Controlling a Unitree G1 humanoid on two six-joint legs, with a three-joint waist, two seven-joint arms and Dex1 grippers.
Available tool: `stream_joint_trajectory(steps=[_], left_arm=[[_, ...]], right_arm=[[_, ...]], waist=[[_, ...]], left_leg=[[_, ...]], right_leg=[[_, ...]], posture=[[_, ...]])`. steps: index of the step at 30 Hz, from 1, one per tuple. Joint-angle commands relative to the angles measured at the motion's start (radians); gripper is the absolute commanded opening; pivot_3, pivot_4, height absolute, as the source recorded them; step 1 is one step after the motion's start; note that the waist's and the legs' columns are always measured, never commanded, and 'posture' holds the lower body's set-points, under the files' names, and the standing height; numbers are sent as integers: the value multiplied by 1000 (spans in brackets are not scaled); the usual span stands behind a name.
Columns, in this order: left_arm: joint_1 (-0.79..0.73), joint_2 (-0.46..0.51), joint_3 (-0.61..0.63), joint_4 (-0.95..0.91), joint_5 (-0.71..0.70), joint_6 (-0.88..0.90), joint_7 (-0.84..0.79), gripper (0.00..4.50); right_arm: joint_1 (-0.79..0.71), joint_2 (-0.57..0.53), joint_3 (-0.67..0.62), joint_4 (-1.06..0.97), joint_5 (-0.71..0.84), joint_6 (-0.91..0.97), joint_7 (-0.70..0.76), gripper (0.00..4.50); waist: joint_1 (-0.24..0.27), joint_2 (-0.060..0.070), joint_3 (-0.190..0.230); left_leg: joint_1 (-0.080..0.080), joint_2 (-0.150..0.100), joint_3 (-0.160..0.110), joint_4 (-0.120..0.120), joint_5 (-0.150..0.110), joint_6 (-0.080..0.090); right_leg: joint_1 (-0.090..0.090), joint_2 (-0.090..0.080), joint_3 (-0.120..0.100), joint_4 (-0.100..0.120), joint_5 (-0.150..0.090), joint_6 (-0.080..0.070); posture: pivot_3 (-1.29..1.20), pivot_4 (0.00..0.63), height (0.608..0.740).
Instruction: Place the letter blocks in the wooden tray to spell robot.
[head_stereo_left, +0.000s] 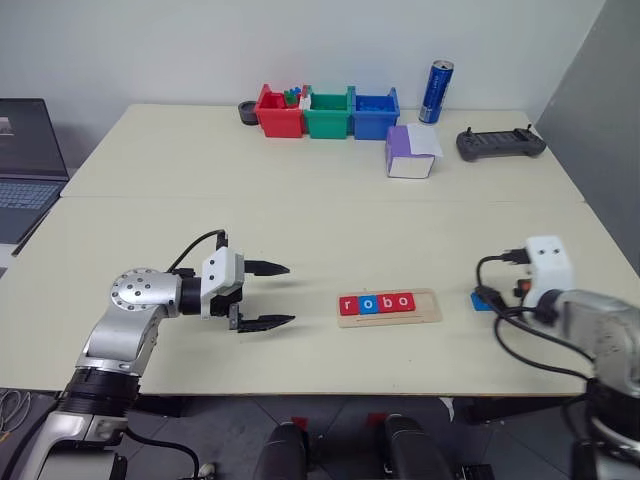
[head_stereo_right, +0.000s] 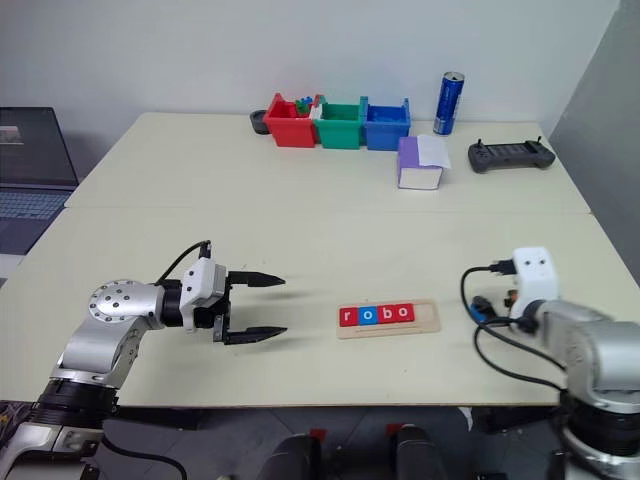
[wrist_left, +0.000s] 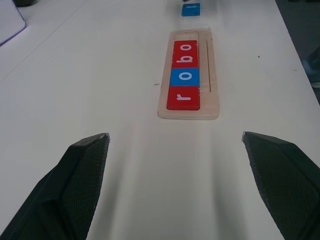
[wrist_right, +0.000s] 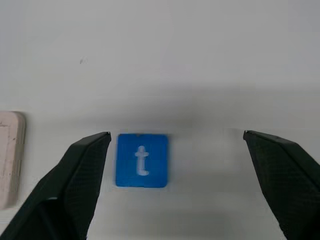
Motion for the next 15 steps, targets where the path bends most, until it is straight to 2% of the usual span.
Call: stream_joint_trajectory(steps=[1,4,6,8,10,15], left_arm=[[-19,2,9,-5,2,-19,-2,4500],[-25,-5,4,-1,6,-20,0,4500],[-25,-7,4,-8,5,-16,0,4500],[-26,-7,4,-14,4,-13,-2,4500],[-30,-2,6,-17,2,-8,-5,4500],[-26,9,15,-35,-1,2,-1,4500]], right_arm=[[6,-206,38,30,84,-170,236,4488],[93,-369,128,92,77,-468,477,4488],[170,-463,175,156,54,-738,711,4488],[193,-513,206,237,33,-930,860,4488],[136,-531,260,350,19,-1038,971,4488],[-58,-507,446,657,-139,-1395,1180,4488]], waist=[[0,0,0],[0,-1,0],[0,-1,0],[-1,-1,0],[-4,-1,0],[-12,-1,1]], left_leg=[[0,0,0,0,0,0],[0,0,0,-1,0,0],[0,0,0,-1,0,0],[0,0,1,0,0,0],[0,0,2,1,0,0],[2,1,2,2,0,0]], right_leg=[[0,0,-1,0,0,0],[0,0,-1,-1,-1,0],[0,0,-1,-2,0,0],[0,0,0,-2,0,2],[0,0,1,-2,1,2],[1,0,1,-1,0,0]], posture=[[0,150,740],[0,150,740],[0,150,740],[0,150,740],[0,150,740],[0,150,740]])
